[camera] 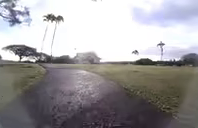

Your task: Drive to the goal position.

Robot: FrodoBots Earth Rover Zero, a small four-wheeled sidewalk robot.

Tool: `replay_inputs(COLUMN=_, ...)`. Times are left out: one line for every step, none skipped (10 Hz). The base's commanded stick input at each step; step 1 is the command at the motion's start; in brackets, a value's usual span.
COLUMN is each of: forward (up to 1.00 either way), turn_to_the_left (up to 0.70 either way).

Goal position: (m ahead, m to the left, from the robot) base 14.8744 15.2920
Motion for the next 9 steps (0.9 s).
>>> replay_inputs(forward=0.60, turn_to_the_left=0.15)
replay_inputs(forward=0.60, turn_to_the_left=0.15)
replay_inputs(forward=0.60, turn_to_the_left=0.15)
replay_inputs(forward=0.60, turn_to_the_left=0.15)
replay_inputs(forward=0.60, turn_to_the_left=0.15)
replay_inputs(forward=0.60, turn_to_the_left=0.15)
replay_inputs(forward=0.60, turn_to_the_left=0.15)
replay_inputs(forward=0.60, turn_to_the_left=0.15)
replay_inputs(forward=0.60, turn_to_the_left=0.15)
